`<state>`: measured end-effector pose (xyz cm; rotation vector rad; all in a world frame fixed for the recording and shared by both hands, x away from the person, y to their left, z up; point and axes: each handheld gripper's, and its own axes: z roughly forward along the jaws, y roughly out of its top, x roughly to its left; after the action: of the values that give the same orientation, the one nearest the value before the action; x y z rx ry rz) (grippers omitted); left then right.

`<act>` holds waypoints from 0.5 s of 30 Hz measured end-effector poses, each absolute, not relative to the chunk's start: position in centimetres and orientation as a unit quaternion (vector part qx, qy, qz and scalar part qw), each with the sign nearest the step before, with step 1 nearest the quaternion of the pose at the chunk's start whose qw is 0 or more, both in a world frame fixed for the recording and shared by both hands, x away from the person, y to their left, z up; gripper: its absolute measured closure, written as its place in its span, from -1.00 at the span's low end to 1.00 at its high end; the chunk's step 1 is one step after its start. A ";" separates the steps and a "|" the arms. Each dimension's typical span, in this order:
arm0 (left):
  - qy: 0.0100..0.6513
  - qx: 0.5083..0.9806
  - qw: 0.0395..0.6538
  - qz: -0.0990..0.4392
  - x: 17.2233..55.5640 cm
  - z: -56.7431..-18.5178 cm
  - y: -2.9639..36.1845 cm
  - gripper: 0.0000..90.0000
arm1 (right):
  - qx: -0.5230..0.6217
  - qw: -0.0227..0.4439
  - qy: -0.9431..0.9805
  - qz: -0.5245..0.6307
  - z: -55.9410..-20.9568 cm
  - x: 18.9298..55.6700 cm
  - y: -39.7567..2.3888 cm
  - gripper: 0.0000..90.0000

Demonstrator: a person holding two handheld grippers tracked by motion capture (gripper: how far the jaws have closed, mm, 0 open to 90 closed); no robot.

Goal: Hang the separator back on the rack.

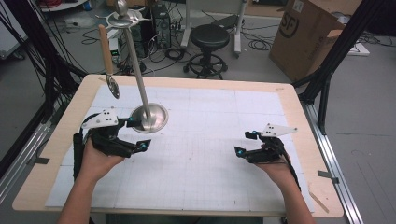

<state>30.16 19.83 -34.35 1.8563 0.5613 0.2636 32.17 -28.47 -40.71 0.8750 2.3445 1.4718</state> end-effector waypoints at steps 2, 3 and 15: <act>0.239 0.792 0.552 0.110 30.1 -34.6 19.7 -0.66 | 0.297 0.121 0.803 0.503 -40.8 32.3 -28.5 -0.58; 0.238 0.796 0.545 0.112 30.0 -34.8 19.6 -0.69 | 0.296 0.120 0.803 0.504 -40.8 32.3 -28.5 -0.58; 0.234 0.807 0.532 0.106 30.1 -35.7 19.3 -0.85 | 0.297 0.117 0.800 0.508 -40.8 32.3 -28.6 -0.58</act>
<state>30.14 19.29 -35.66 1.9239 0.5571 0.2516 32.30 -28.64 -40.76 0.8695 2.3428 1.4865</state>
